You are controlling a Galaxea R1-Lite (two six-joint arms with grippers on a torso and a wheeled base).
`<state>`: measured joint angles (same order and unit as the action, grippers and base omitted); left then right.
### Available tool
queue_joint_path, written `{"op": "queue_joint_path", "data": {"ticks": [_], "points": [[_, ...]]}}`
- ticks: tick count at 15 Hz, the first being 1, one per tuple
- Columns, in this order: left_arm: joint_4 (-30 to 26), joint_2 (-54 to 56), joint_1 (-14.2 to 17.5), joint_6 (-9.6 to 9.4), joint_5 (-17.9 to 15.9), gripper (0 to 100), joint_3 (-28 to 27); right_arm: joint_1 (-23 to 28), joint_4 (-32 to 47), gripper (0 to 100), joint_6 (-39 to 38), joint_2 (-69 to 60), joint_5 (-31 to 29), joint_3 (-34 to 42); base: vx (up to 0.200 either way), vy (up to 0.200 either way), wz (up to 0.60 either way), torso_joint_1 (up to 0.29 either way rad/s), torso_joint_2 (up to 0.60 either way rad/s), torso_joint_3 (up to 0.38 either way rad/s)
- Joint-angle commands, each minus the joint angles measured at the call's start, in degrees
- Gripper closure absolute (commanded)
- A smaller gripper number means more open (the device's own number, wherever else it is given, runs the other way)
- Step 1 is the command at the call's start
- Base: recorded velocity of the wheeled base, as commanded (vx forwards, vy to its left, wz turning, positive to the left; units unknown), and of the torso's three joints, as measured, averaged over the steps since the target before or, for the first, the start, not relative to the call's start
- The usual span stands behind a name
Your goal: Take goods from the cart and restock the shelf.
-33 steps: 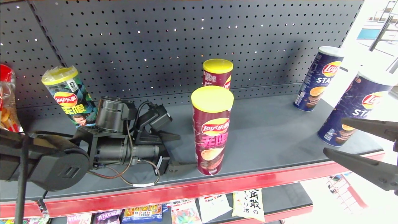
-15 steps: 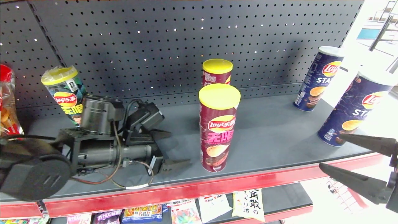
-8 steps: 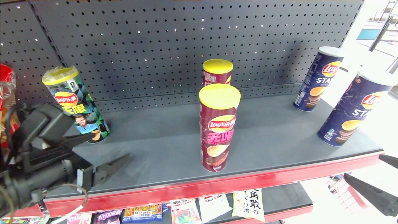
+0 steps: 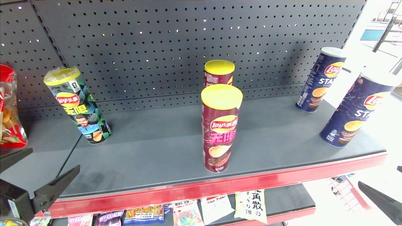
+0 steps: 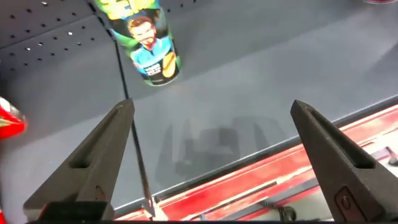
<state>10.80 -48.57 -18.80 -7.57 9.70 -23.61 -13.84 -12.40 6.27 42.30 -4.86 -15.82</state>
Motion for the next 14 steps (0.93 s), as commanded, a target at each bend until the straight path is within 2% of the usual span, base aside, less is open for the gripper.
{"op": "queue_joint_path", "data": {"ticks": [1, 7, 9, 10, 14], "points": [[-0.08, 1.99, 0.08, 0.01, 0.05, 0, 0.23, 0.04, 0.01, 0, 0.06, -0.11, 0.03, 0.00, -0.200, 0.000, 0.00, 0.012, 0.01, -0.002], [-0.08, 2.07, 0.43, 0.01, 0.14, 0, 0.50, 0.04, 0.09, 0, 1.03, -0.73, -0.23, 0.09, -0.200, 0.000, 0.00, 0.002, 0.00, 0.005], [0.01, 2.07, 0.43, 0.01, 0.05, 0, 0.76, 0.13, 0.09, 0, 1.91, -0.82, -0.23, 0.18, 0.000, 0.000, 0.00, 0.000, 0.00, 0.000], [0.10, 1.99, 0.52, 0.89, 0.05, 0, 0.85, 0.13, 0.09, 0, 2.08, -1.17, -0.23, 0.18, 0.000, 0.000, 0.00, 0.000, 0.00, 0.000], [0.10, 1.99, 1.31, 0.98, -0.04, 0, 1.11, 0.13, 0.18, 0, 2.08, -1.26, -0.23, 0.18, 0.000, -0.200, 0.00, 0.003, 0.00, 0.004]]}}
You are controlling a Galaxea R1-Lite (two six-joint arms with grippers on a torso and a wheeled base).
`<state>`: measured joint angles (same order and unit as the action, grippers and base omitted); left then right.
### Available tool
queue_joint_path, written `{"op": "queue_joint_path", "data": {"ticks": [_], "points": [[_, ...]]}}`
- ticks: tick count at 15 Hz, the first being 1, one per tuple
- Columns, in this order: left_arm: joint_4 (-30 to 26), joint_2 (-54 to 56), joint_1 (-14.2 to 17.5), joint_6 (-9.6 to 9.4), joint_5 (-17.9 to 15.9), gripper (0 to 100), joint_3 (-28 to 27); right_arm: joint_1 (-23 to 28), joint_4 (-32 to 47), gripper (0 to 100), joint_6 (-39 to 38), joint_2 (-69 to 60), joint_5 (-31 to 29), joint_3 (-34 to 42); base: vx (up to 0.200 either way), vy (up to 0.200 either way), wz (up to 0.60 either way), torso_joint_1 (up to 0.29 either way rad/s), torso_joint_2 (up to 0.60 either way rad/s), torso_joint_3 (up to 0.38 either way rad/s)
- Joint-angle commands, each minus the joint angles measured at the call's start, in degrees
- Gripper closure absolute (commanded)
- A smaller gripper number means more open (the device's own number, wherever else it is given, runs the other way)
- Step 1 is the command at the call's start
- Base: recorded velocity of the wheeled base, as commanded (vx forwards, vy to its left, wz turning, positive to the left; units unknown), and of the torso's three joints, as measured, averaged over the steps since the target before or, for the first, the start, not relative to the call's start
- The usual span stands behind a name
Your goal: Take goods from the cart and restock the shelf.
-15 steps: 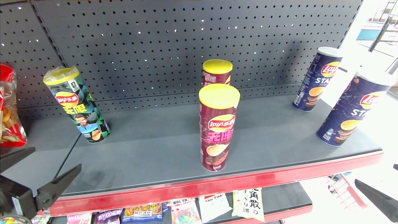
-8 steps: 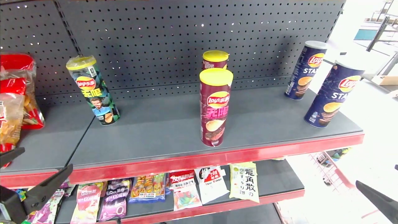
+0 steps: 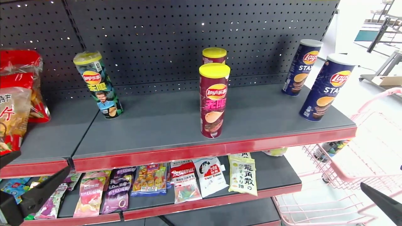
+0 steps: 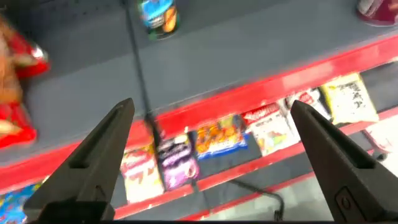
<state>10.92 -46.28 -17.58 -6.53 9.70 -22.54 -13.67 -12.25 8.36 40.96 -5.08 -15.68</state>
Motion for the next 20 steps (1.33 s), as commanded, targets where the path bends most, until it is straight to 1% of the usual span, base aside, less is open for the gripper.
{"op": "queue_joint_path", "data": {"ticks": [1, 15, 20], "points": [[-0.02, -0.31, 0.09, -0.06, -0.04, 0, 0.04, -0.05, 0.03, 0, 0.07, 0.08, -0.01, 0.12, 0.000, -0.200, 0.00, 0.012, 0.00, -0.002], [0.06, -1.71, 0.18, 0.03, -0.04, 0, 0.74, -0.05, 0.03, 0, 0.25, 1.67, 0.16, 0.12, 0.000, -0.200, 0.00, 0.002, 0.00, 0.002], [0.06, -2.94, 0.18, -0.41, 0.05, 0, 0.66, 0.04, 0.03, 0, 0.16, 1.49, 0.07, 0.12, 0.000, -0.200, 0.00, 0.001, 0.00, 0.002]]}}
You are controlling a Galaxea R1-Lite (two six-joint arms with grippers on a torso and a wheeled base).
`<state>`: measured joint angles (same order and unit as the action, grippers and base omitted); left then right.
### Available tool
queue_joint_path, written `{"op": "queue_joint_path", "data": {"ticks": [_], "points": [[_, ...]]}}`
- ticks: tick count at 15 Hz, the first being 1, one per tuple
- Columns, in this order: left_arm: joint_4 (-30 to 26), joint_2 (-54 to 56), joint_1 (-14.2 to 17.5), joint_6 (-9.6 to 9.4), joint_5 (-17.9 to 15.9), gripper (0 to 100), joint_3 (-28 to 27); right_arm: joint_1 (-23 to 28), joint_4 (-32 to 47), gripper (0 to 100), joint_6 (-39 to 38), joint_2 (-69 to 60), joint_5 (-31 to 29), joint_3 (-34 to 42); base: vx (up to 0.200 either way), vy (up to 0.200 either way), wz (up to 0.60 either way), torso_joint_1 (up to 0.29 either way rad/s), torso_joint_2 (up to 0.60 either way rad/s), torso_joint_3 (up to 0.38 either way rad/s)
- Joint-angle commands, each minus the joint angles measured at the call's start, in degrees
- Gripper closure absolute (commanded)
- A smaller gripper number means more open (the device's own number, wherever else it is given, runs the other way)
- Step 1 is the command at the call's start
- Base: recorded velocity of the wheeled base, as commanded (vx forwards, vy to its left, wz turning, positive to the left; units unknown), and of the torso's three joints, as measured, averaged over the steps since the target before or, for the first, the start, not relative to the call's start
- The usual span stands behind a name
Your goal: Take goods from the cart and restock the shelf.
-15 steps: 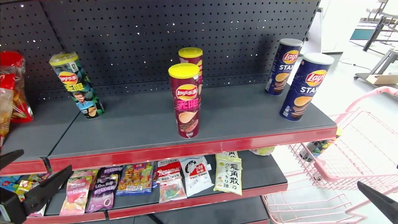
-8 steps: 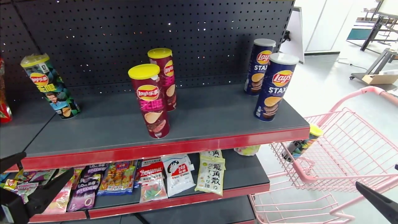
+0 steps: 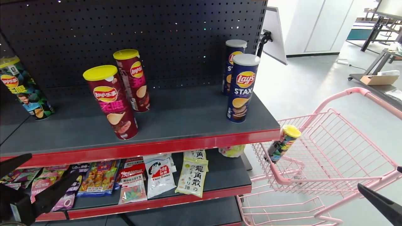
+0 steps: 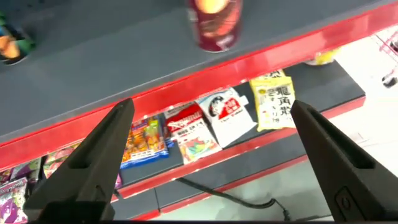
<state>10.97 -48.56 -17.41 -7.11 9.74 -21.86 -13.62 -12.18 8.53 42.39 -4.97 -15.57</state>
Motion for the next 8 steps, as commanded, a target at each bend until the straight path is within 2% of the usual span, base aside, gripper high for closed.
{"op": "queue_joint_path", "data": {"ticks": [1, 3, 5, 8], "points": [[0.01, -0.75, 0.01, -0.63, 0.02, 0, -0.03, 0.43, -0.04, 0, -0.10, 0.06, 0.05, 0.01, 0.000, 0.000, 0.00, 0.000, 0.00, 0.000], [0.01, -0.84, 0.01, -2.30, 0.02, 0, 0.06, 1.14, -0.13, 0, -0.01, 0.15, 0.14, 0.63, 0.000, 0.000, 0.00, 0.000, 0.00, 0.000], [0.01, -0.84, -0.08, -2.39, -0.16, 0, -0.03, 1.22, -0.13, 0, -0.10, -0.11, 0.14, 0.80, 0.000, 0.000, 0.00, 0.000, 0.00, 0.000], [0.01, -1.02, -0.08, -2.65, -0.16, 0, -0.20, 1.22, -0.13, 0, -0.18, 0.15, 0.14, 0.80, 0.200, 0.000, 0.00, -0.006, 0.00, 0.004]]}}
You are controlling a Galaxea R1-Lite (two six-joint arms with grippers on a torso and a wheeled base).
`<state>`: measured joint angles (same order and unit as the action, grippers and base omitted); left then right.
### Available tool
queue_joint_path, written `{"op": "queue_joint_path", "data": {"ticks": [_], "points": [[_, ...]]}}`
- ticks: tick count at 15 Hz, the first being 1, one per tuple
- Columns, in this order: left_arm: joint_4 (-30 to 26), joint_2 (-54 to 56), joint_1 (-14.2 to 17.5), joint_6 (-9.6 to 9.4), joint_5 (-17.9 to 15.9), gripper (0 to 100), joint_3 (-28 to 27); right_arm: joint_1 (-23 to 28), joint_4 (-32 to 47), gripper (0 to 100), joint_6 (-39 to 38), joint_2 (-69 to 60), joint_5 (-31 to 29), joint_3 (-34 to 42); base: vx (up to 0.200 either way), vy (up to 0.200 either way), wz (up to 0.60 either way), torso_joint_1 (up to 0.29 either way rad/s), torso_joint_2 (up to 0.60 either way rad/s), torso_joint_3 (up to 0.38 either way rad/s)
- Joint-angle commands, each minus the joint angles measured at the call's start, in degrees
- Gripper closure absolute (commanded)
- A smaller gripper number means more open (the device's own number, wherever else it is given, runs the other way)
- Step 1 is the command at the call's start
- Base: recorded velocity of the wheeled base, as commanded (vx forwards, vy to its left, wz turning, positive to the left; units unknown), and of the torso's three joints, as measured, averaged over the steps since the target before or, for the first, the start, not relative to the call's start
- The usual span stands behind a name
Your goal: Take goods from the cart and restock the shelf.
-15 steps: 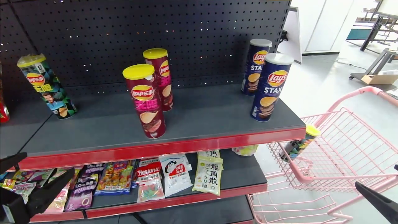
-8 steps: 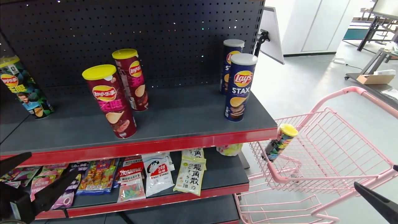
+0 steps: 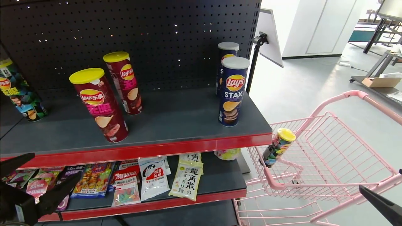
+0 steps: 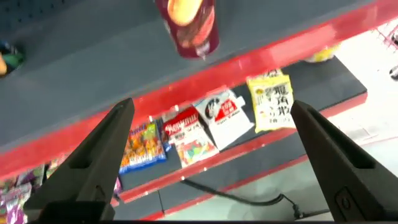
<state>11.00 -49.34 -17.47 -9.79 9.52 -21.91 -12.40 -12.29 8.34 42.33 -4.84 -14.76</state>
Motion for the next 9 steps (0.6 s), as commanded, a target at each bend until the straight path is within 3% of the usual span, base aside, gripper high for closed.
{"op": "queue_joint_path", "data": {"ticks": [1, 4, 7, 9], "points": [[0.08, -0.23, -0.02, -0.76, -0.03, 0, -0.15, 0.01, -0.02, 0, 0.01, 0.30, 0.18, 0.00, 0.000, 0.000, 0.00, 0.000, 0.00, 0.000], [0.25, 0.20, -0.28, -2.34, -1.26, 0, -0.42, 0.01, -0.02, 0, -0.08, 0.48, 0.18, 0.00, 0.000, 0.000, 0.00, 0.000, 0.00, 0.000], [0.08, 4.34, -0.46, -2.52, -11.37, 0, 0.20, 0.01, -0.02, 0, -0.25, 0.48, 0.18, 0.00, 0.000, 0.000, 0.00, 0.000, 0.00, 0.000], [-0.10, 6.01, -0.46, -2.52, -14.35, 0, 1.08, -0.08, -0.02, 0, -0.25, 0.56, 0.18, 0.26, 0.000, 0.000, 0.00, 0.000, 0.00, 0.000]]}}
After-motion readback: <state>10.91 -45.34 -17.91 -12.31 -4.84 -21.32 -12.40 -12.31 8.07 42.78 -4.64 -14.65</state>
